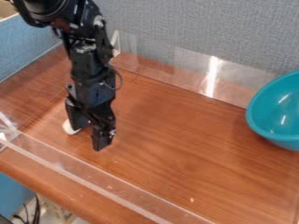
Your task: Put the mushroom in the blue bowl
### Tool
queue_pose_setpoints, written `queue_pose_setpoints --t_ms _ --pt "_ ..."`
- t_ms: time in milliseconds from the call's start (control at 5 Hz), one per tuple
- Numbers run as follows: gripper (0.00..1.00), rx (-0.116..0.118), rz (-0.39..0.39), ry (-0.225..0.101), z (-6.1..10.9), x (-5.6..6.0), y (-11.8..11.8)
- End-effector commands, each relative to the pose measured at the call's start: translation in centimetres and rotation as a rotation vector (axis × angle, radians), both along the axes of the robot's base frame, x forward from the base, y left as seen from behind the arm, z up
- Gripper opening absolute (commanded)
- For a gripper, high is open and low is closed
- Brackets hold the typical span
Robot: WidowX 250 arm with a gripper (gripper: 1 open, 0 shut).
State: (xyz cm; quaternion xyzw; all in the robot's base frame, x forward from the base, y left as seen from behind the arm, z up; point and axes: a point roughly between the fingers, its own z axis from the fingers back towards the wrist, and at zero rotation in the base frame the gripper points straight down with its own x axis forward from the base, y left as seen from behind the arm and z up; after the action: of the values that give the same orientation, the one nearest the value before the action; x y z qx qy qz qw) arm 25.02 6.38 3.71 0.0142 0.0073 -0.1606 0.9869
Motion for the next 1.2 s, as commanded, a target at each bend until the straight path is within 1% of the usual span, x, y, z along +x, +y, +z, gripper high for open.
queue_pose_setpoints --t_ms 0,200,600,1000 --pt "1.0 0.016 0.014 -0.04 0.8 0.8 0.8" --pt "0.0 0.018 0.014 -0.038 0.7 0.8 0.9" --pt "0.0 0.022 0.015 -0.036 1.2 0.7 0.9" --pt "0.0 0.028 0.033 -0.04 2.6 0.6 0.9"
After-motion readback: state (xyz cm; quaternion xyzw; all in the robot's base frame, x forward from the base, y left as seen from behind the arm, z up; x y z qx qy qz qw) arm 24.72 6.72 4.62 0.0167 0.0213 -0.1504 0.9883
